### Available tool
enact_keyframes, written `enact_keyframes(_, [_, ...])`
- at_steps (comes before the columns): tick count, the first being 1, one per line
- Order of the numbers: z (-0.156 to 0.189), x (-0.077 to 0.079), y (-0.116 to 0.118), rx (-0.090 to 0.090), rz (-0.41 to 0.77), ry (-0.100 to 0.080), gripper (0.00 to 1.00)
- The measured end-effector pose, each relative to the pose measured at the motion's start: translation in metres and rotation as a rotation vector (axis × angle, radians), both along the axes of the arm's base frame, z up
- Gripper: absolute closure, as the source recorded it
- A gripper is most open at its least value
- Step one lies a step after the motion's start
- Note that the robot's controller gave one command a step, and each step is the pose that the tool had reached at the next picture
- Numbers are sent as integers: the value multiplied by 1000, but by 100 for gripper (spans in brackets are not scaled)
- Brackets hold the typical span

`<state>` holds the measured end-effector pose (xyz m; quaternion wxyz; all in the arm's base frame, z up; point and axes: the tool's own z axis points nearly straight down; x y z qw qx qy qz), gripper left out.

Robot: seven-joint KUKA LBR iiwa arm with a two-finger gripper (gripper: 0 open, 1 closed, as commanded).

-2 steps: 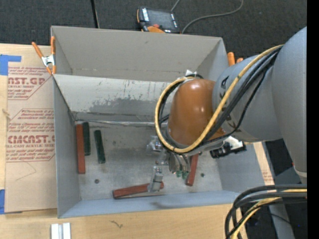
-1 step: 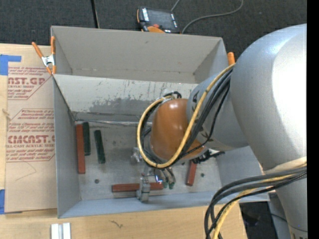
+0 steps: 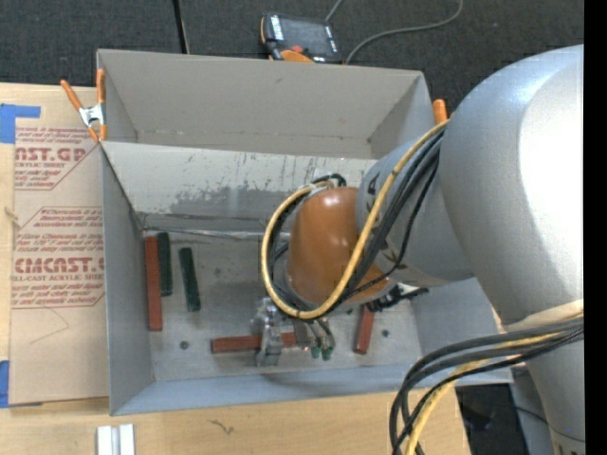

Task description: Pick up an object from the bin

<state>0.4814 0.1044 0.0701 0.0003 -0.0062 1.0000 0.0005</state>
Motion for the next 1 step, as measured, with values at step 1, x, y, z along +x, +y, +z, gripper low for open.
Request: enact_keyframes(1, [165, 5, 17, 2, 36, -8, 100])
